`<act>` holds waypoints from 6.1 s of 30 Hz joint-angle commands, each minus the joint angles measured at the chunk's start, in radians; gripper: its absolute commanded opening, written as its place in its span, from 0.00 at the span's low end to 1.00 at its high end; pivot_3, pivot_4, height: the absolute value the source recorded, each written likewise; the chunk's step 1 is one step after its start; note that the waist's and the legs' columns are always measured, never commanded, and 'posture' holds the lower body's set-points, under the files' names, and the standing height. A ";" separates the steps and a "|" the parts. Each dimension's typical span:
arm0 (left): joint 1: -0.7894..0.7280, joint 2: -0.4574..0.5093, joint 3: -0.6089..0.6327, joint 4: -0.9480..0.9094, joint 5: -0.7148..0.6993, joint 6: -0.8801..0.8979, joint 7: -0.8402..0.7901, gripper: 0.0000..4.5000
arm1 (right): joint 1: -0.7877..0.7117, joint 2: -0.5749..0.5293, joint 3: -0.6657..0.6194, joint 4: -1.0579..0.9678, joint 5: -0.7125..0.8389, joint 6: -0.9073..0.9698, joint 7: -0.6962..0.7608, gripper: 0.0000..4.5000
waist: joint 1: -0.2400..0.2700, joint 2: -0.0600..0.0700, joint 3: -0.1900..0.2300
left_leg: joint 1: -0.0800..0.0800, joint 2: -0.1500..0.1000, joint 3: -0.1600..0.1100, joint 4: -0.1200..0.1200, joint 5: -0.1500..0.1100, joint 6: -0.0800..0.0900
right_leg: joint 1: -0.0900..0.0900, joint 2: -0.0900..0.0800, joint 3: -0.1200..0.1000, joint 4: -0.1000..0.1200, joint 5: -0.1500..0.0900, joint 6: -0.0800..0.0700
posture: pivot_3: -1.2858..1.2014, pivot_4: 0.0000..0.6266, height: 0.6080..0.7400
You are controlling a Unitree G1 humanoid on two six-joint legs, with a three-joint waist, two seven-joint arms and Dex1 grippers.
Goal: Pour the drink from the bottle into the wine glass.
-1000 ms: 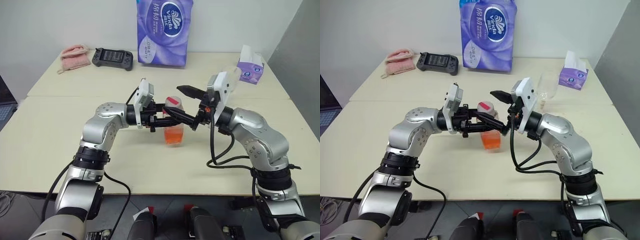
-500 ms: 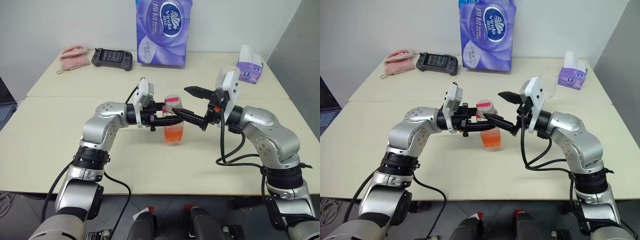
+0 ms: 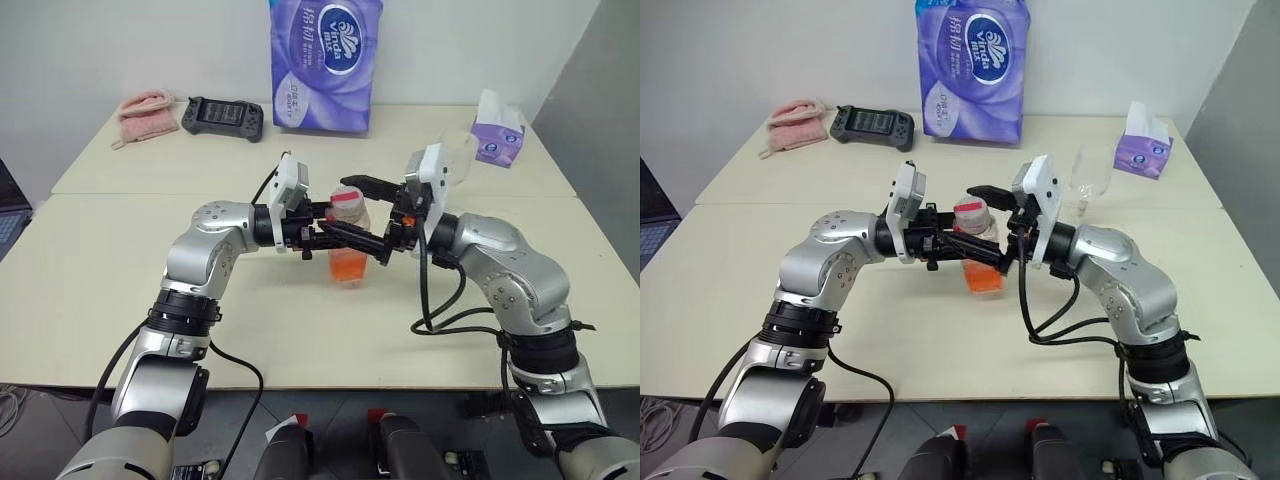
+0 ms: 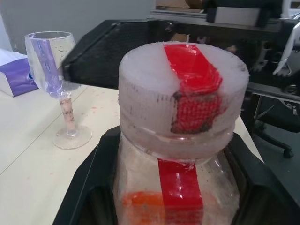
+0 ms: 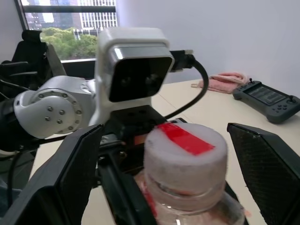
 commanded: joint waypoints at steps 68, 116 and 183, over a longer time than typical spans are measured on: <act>-0.049 0.002 0.209 0.221 0.295 -0.305 0.732 0.48 | 0.166 -0.236 -0.174 -0.292 0.207 0.102 -0.032 1.00 | 0.001 0.000 0.000 | 0.003 0.002 0.001 -0.001 0.000 0.000 | 0.002 0.002 0.001 -0.001 0.000 0.000 | 0.52 0.24 1.00; -0.156 0.062 0.345 0.805 0.275 -0.444 0.837 0.99 | 0.121 -0.180 -0.095 -0.244 0.158 0.078 -0.074 1.00 | 0.005 -0.001 0.000 | -0.002 0.000 0.001 0.000 0.001 0.002 | 0.001 -0.001 -0.003 -0.007 0.007 0.002 | 0.52 0.24 1.00; 0.327 0.167 0.176 -0.419 -0.104 0.125 0.369 0.99 | -0.376 0.041 -0.273 1.444 -0.389 -0.747 -0.436 1.00 | -0.003 -0.001 -0.001 | 0.008 0.001 0.007 -0.004 0.003 0.003 | 0.008 0.000 0.003 -0.008 0.007 0.001 | 0.52 0.24 1.00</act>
